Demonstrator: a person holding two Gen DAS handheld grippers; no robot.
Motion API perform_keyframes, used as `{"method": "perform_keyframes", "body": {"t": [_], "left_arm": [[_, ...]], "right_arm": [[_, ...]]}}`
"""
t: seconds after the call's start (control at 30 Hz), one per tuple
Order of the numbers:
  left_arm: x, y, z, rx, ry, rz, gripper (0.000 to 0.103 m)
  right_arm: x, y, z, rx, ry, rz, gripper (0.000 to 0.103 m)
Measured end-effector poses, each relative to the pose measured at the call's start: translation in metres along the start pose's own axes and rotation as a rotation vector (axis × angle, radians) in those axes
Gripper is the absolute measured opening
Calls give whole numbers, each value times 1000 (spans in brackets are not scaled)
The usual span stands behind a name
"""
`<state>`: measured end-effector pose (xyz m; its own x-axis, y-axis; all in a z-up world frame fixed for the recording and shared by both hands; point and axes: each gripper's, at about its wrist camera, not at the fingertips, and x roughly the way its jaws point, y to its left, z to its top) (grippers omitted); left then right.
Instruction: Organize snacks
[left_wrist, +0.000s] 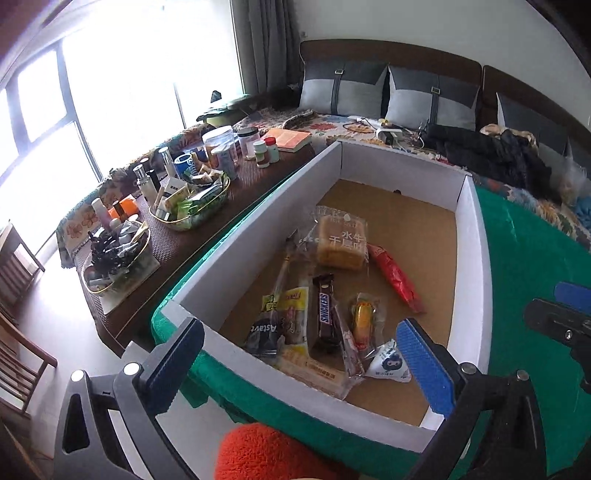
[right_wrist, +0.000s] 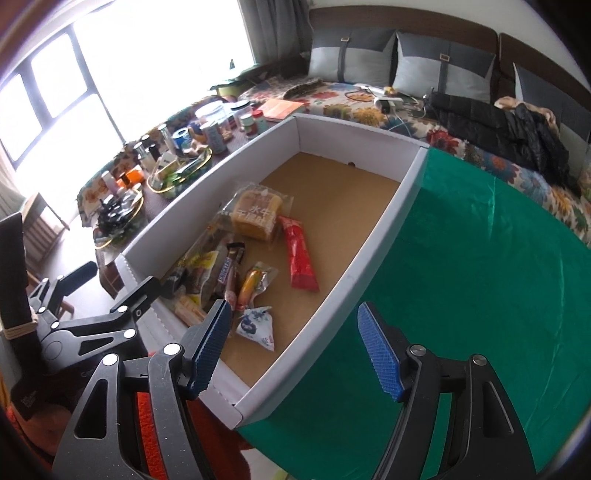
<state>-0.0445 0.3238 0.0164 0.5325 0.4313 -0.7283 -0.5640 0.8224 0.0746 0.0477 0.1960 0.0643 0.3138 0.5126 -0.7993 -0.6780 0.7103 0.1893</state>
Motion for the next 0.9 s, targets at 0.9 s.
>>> {"method": "perform_keyframes", "body": {"t": [0.9], "left_arm": [[5, 6, 3, -49, 40, -49, 103]], "right_arm": [[18, 16, -1, -75, 34, -46, 74]]}}
